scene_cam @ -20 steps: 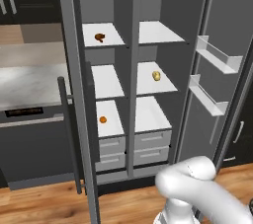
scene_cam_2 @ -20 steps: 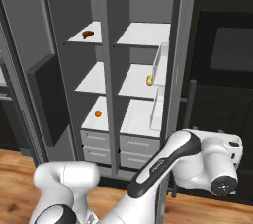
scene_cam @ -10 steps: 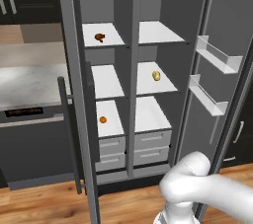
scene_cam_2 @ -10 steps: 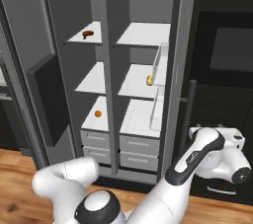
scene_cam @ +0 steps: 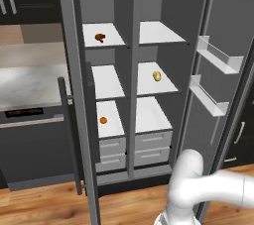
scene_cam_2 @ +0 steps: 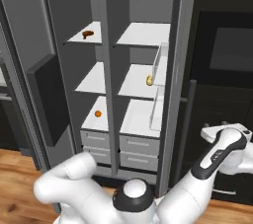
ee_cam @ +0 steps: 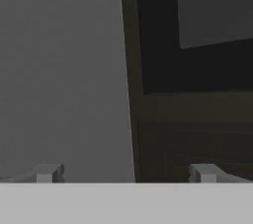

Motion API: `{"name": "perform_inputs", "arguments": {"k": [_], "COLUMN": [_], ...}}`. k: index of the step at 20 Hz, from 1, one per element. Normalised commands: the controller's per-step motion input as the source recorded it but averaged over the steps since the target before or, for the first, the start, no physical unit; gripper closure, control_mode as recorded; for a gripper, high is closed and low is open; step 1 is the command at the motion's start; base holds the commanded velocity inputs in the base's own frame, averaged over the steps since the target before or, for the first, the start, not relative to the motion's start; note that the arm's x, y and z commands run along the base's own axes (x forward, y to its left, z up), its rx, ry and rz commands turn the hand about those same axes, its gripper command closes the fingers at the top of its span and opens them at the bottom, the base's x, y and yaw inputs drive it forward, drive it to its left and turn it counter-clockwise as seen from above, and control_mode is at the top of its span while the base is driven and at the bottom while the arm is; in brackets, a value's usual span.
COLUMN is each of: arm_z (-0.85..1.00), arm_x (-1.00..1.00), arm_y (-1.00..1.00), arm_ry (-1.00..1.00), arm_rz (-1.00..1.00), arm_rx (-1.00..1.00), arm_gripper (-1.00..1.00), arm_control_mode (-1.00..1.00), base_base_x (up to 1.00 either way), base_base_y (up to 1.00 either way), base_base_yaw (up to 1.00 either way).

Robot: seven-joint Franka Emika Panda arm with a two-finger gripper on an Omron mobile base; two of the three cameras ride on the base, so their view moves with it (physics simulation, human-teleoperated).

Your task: There's a chicken drumstick in the fridge that needs to be moved to the freezer for freezing. Pick up the chicken drumstick from the fridge, place it on any shelf in the freezer, and close the fridge and freezer doors when done.

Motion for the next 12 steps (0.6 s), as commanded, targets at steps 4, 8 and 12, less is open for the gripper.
{"name": "perform_inputs", "arguments": {"k": [4, 8, 12], "arm_z": [-0.4, -0.46, -0.31], "arm_x": [0.48, 0.53, 0.64], "arm_y": [-0.03, 0.0, 0.0], "arm_ry": [-0.1, -0.09, -0.03], "arm_rz": [0.06, 0.0, 0.0], "arm_rx": [0.0, 0.0, 0.0], "arm_gripper": [-1.0, -1.0, -1.0], "arm_control_mode": [-1.0, -1.0, -1.0], "base_base_x": [0.0, 0.0, 0.0], "base_base_y": [0.0, 0.0, 0.0], "base_base_yaw": [0.0, 0.0, 0.0]}}
